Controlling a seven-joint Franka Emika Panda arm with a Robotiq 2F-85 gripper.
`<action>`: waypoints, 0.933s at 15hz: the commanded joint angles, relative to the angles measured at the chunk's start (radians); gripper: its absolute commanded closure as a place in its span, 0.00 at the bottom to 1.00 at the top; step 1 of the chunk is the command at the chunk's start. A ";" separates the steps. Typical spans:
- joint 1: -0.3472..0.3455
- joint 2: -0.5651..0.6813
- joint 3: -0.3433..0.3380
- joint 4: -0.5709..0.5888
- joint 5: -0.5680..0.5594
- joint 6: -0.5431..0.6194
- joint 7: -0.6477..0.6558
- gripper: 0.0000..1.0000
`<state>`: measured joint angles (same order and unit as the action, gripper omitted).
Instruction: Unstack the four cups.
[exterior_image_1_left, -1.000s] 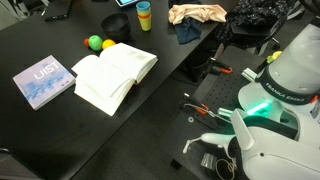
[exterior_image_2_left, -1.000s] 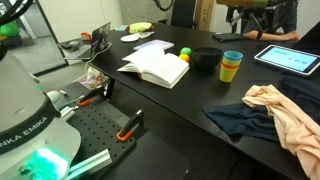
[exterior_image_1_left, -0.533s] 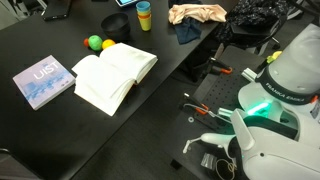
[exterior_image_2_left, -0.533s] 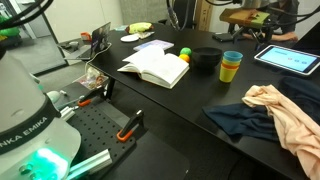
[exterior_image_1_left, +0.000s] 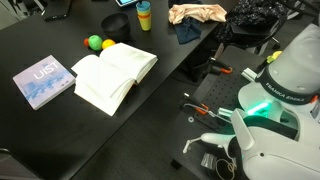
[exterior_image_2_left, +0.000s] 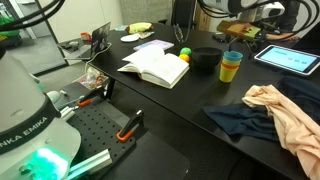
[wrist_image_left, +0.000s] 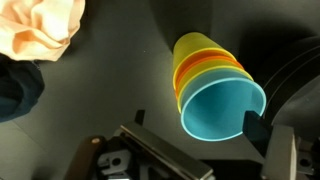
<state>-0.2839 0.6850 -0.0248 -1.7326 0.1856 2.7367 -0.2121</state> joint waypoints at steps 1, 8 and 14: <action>-0.011 0.021 0.015 0.037 -0.010 -0.010 0.015 0.00; -0.017 0.020 0.013 0.031 -0.011 -0.022 0.013 0.66; -0.008 0.020 0.007 0.024 -0.017 -0.050 0.022 0.98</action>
<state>-0.2909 0.7093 -0.0229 -1.7237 0.1843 2.7128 -0.2108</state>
